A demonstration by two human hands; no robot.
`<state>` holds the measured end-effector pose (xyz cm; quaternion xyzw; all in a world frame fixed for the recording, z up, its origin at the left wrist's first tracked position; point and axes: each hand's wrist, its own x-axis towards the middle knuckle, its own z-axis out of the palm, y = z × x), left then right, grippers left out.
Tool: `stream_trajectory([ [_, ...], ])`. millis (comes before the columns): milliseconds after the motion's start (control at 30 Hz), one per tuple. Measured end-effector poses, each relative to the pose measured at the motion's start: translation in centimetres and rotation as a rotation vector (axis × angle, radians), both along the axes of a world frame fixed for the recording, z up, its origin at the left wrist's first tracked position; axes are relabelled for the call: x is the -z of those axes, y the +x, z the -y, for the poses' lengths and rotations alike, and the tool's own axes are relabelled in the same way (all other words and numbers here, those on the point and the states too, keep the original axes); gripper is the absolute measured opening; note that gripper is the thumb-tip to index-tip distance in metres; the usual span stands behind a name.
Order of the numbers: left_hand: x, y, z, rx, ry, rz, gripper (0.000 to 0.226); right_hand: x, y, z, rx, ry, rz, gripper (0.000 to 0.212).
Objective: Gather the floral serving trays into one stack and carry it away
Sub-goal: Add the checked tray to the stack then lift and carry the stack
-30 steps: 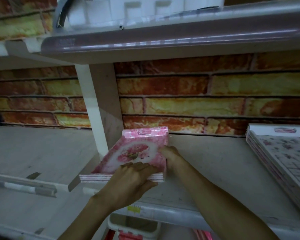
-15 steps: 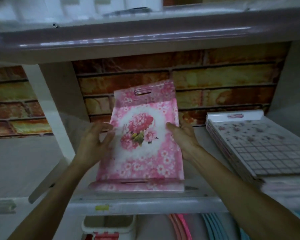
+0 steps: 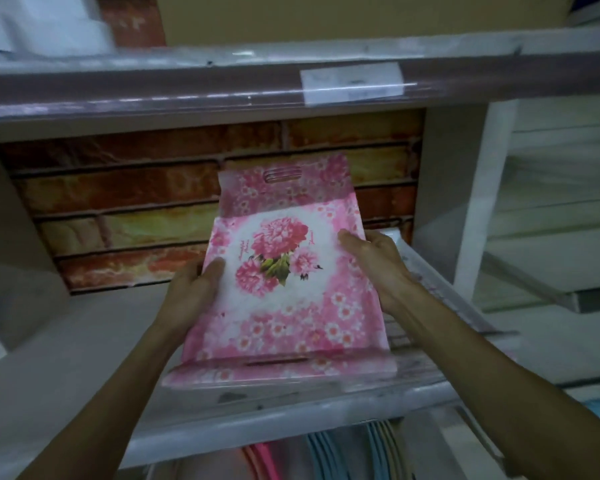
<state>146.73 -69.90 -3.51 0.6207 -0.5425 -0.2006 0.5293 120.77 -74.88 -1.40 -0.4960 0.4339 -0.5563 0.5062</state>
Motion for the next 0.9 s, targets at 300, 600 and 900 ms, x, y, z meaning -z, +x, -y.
stream_trajectory([
  [300, 0.7, -12.2, 4.2, -0.011, -0.025, -0.227, 0.034, -2.0, -12.1, 3.5, 0.044, -0.047, -0.078, 0.025],
  [600, 0.7, -17.0, 6.5, -0.082, -0.019, -0.18, 0.025, -2.0, -17.6, 4.8, -0.102, -0.017, -0.067, 0.036],
  [900, 1.2, -18.5, 8.4, -0.148, 0.079, -0.002, 0.025, 1.8, -17.8, 7.6, 0.09, -0.077, -0.309, 0.018],
])
